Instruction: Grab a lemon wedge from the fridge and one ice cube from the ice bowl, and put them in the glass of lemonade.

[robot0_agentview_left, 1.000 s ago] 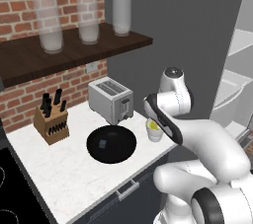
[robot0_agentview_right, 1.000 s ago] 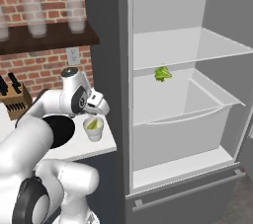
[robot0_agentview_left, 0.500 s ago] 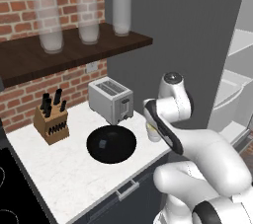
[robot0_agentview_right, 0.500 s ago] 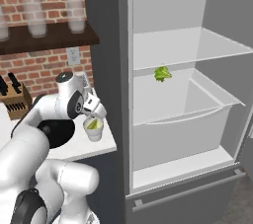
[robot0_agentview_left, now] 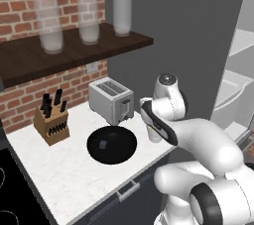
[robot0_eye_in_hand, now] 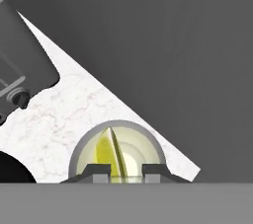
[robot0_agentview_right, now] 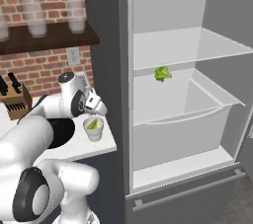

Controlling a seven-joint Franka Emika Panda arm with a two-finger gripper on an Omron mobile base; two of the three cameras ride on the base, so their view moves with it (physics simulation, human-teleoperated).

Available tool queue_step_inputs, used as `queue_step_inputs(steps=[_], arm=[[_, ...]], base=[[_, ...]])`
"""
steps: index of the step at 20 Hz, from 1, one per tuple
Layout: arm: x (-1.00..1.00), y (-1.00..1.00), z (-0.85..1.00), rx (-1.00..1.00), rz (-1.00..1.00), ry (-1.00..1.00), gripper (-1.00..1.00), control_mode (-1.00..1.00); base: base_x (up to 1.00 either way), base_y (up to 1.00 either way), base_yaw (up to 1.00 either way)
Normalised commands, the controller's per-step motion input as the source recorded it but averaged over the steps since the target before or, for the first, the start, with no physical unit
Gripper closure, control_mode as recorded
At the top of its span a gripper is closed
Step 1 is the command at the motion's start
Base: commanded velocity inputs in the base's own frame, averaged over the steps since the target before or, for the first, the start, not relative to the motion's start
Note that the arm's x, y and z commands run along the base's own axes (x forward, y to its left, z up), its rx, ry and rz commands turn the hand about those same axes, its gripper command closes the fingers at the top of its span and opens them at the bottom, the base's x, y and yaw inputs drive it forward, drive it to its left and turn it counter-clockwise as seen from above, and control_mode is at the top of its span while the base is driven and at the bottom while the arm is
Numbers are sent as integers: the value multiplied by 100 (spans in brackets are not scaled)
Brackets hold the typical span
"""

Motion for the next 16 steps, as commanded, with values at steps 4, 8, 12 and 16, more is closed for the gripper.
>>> queue_step_inputs(steps=[4,8,12,16], arm=[[0,-4,-11,0,0,0,100,-100],[0,-9,-27,2,0,0,100,-100],[0,0,0,0,0,0,100,-100],[0,0,-1,0,0,0,100,-100]], base=[[0,0,0],[0,0,0],[0,0,0],[0,0,0]])
